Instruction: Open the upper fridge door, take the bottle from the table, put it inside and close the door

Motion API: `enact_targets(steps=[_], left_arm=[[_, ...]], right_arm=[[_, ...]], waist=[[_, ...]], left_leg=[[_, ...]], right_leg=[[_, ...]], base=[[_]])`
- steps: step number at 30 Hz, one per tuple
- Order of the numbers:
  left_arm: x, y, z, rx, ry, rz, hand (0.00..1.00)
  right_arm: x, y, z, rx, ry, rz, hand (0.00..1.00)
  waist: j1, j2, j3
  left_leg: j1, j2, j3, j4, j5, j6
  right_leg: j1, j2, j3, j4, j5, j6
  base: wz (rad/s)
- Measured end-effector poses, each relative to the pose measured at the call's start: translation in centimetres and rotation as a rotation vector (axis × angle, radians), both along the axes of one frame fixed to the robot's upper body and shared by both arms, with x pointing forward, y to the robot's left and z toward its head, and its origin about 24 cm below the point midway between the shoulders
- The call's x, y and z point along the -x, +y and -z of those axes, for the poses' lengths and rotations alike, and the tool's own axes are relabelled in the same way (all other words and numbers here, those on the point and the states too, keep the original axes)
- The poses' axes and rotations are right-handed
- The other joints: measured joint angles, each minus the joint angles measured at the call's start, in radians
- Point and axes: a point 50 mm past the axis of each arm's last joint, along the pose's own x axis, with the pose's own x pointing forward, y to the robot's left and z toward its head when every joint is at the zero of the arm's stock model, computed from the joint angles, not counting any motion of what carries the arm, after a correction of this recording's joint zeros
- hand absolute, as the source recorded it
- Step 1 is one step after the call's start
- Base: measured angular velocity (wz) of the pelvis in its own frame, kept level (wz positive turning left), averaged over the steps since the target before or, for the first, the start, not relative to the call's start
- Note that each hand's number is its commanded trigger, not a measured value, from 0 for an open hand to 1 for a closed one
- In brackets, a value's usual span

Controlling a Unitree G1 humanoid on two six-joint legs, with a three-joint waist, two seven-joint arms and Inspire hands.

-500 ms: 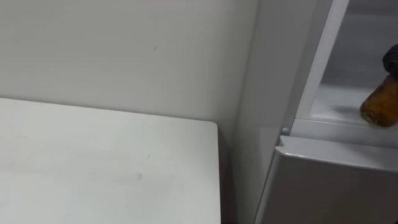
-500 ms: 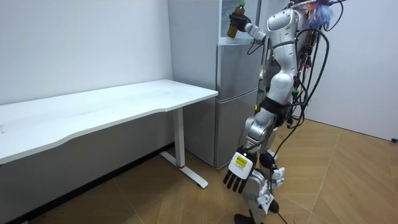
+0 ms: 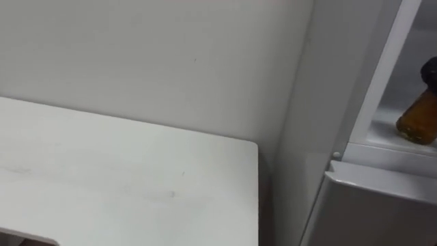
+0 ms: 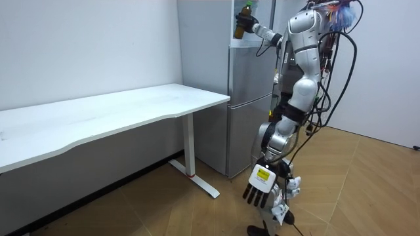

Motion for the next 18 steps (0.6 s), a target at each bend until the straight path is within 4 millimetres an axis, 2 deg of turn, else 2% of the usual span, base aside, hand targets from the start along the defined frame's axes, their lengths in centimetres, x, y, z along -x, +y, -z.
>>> enact_targets(steps=[6, 7, 8, 9, 18], left_arm=[[0.9, 0.0, 0.0, 0.009, 0.021, -0.035, 0.0], [1.3, 0.0, -0.1, 0.009, 0.032, -0.038, 0.0], [1.5, 0.0, -0.1, 0.008, 0.038, -0.04, 0.0], [1.8, -0.1, -0.1, 0.009, 0.05, -0.044, 0.0], [3.4, 0.2, -0.3, -0.001, 0.086, -0.079, 0.0]], right_arm=[[-1.0, -1.0, 0.8, -0.036, 0.04, 0.029, 1.0], [-1.1, -1.1, 0.9, -0.041, 0.045, 0.034, 0.92], [-1.1, -1.2, 1.0, -0.042, 0.047, 0.037, 0.69], [-1.1, -1.4, 1.1, -0.04, 0.048, 0.043, 0.0], [-0.8, -1.8, 1.8, -0.01, 0.053, 0.051, 0.0]], waist=[[0.047, -0.006, 0.0028], [0.047, -0.006, 0.0028], [0.047, -0.006, 0.0028], [0.045, -0.004, 0.0039], [0.048, 0.02, 0.0031]], left_leg=[[-0.005, 0.0, -0.029, 0.003, -0.004, -0.003], [-0.005, -0.001, -0.037, 0.004, -0.005, -0.003], [-0.005, -0.002, -0.042, 0.005, -0.005, -0.003], [-0.006, -0.004, -0.054, 0.011, -0.006, -0.004], [-0.023, -0.005, -0.083, 0.043, -0.011, -0.006]], right_leg=[[0.013, -0.002, -0.04, -0.002, 0.0, 0.0], [0.019, -0.002, -0.049, -0.004, 0.0, 0.0], [0.022, -0.002, -0.055, -0.007, 0.0, 0.0], [0.032, -0.001, -0.066, -0.014, 0.0, 0.0], [0.045, -0.002, -0.094, -0.017, -0.001, 0.0]], base=[[0.11], [0.19], [0.24], [0.2], [0.11]])
